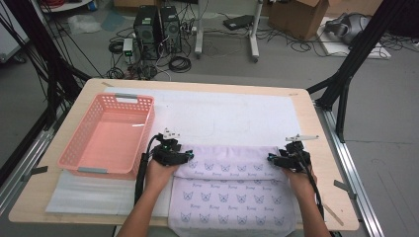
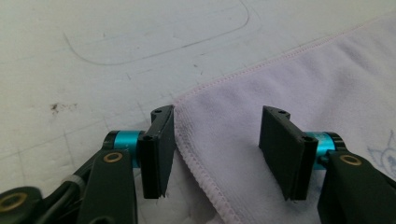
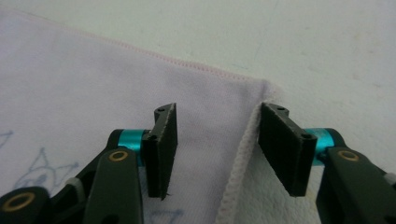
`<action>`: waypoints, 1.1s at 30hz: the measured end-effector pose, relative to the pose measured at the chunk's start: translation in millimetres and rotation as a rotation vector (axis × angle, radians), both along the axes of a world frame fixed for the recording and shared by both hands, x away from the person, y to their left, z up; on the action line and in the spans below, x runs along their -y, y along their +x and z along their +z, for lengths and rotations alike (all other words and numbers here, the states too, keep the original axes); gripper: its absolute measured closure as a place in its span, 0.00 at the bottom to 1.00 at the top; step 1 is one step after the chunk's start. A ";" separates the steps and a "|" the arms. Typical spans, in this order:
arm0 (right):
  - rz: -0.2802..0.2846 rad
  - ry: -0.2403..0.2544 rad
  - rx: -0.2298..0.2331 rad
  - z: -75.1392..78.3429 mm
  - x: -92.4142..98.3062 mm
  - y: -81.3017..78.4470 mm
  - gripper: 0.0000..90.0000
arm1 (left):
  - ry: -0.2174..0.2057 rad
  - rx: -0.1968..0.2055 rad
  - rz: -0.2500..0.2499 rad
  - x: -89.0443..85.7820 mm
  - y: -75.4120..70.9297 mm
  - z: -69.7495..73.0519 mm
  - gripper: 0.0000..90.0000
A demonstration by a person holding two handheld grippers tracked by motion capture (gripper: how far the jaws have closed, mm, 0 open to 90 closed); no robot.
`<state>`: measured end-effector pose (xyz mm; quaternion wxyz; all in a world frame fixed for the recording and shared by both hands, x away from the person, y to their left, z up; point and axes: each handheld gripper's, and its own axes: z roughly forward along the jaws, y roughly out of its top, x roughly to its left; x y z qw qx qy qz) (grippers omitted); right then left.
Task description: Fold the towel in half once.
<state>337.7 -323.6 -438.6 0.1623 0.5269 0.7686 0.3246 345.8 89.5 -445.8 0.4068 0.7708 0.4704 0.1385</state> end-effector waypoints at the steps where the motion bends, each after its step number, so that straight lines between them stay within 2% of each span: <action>1: -0.005 -0.004 0.005 0.4 -0.6 -0.2 0.56 | 0.007 0.005 0.002 -0.4 -0.4 -0.2 0.55; 3: -0.004 -0.023 0.007 0.8 0.2 -0.3 0.65 | 0.044 0.030 0.001 -1.2 -1.9 -0.9 0.63; 5: 0.004 -0.037 0.011 1.2 1.0 -2.1 0.78 | 0.059 0.035 0.007 -2.9 -2.8 -0.8 0.76; 7: 0.027 -0.046 0.024 1.1 0.5 -4.7 0.90 | 0.047 0.025 0.010 -4.5 -2.8 -0.3 0.87; 9: 0.036 -0.044 0.032 1.2 -0.3 -6.8 0.94 | 0.034 0.014 0.006 -4.9 -3.7 0.5 0.94; 10: 0.040 -0.044 0.037 1.4 0.2 -8.0 0.94 | 0.036 0.020 0.004 -5.5 -4.7 1.8 0.95; 12: 0.037 -0.020 0.053 2.5 3.0 -10.9 0.94 | 0.008 0.041 0.021 -7.4 -6.3 5.3 0.96; 15: 0.035 0.014 0.080 7.7 8.8 -15.8 0.94 | -0.061 0.076 0.044 -13.7 -11.3 14.9 0.96; 18: 0.051 0.044 0.111 14.6 15.3 -24.6 0.94 | -0.083 0.095 0.029 -17.1 -19.4 22.0 0.96; 20: 0.074 0.051 0.135 18.3 18.5 -32.2 0.94 | -0.118 0.116 0.030 -20.2 -25.9 26.5 0.96; 21: 0.084 0.045 0.140 19.8 19.2 -36.0 0.94 | -0.146 0.107 0.022 -22.4 -30.6 28.7 0.96; 23: 0.101 0.034 0.155 23.1 21.9 -45.9 0.94 | -0.166 0.098 0.005 -25.0 -37.4 29.7 0.96; 26: 0.114 0.050 0.181 29.2 27.2 -61.6 0.94 | -0.206 0.099 -0.007 -32.0 -49.7 29.8 0.96; 28: 0.134 0.089 0.213 33.6 31.5 -73.5 0.94 | -0.222 0.104 -0.019 -36.1 -57.3 31.0 0.96; 33: 0.182 0.082 0.234 36.7 32.8 -94.8 0.94 | -0.216 0.139 -0.055 -38.5 -81.0 34.6 0.96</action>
